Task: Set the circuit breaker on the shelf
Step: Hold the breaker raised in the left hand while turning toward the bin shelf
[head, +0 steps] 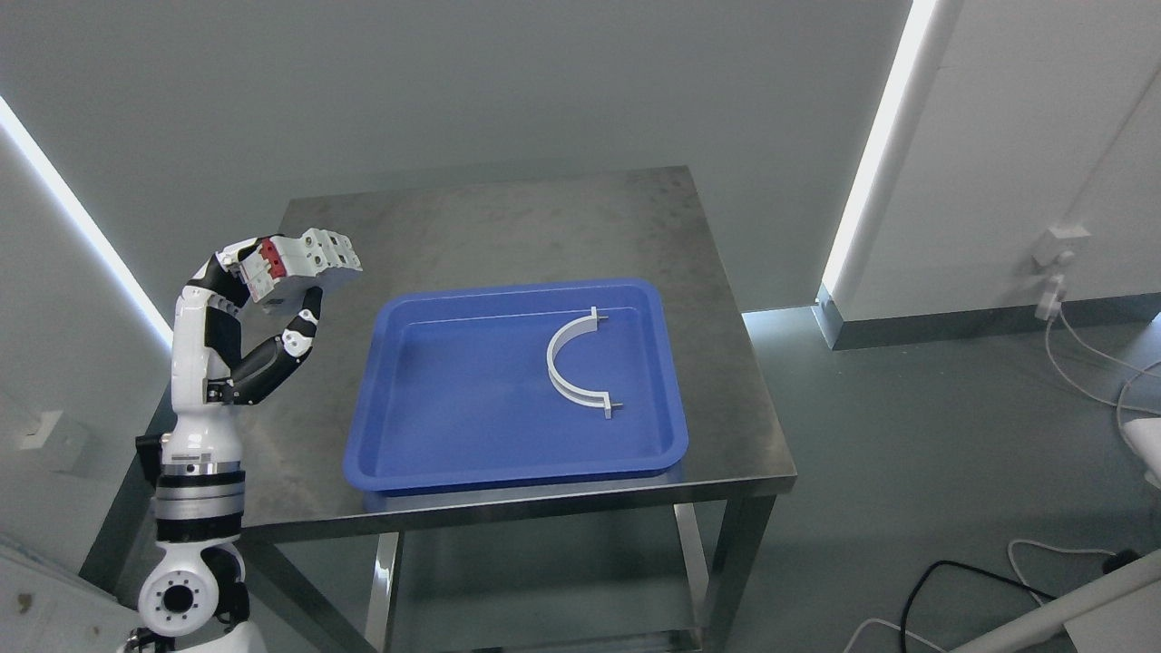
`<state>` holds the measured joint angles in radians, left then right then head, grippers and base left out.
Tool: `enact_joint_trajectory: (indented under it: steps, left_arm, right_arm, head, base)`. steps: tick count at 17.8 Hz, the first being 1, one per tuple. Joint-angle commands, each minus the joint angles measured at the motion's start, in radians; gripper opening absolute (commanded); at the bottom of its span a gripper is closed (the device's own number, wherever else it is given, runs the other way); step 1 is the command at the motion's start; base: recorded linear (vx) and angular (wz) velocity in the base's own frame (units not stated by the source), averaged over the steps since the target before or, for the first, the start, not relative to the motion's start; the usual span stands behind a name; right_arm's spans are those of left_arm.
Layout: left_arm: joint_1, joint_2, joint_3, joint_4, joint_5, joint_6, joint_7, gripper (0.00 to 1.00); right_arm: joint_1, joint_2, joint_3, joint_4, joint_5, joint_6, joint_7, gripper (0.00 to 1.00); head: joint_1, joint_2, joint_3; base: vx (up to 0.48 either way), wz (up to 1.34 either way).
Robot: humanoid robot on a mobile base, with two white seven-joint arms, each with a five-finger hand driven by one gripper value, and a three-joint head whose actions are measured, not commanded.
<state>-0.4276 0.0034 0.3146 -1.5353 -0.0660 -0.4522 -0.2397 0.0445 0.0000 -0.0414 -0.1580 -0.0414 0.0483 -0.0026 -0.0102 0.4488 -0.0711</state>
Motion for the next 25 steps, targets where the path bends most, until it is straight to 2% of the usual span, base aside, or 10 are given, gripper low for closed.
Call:
enact_joint_trajectory:
  steps: [1, 9, 25]
  left_arm:
    - [0.018, 0.014, 0.018, -0.101, 0.006, -0.013, -0.003, 0.13]
    - [0.027, 0.014, 0.034, -0.111, 0.006, -0.013, -0.003, 0.14]
    - [0.027, 0.014, 0.064, -0.126, 0.006, 0.0, 0.007, 0.14]
  right_arm:
    - [0.0, -0.017, 0.0, 0.0, 0.0, -0.001, 0.0, 1.0]
    - [0.0, -0.017, 0.0, 0.0, 0.0, -0.001, 0.0, 1.0]
    - [0.0, -0.017, -0.001, 0.0, 0.0, -0.001, 0.0, 1.0]
  head:
    - [0.0, 0.0, 0.0]
    - [0.0, 0.0, 0.0]
    - [0.0, 0.0, 0.0]
  base:
    - [0.014, -0.06]
    - [-0.043, -0.02]
    - [-0.222, -0.12]
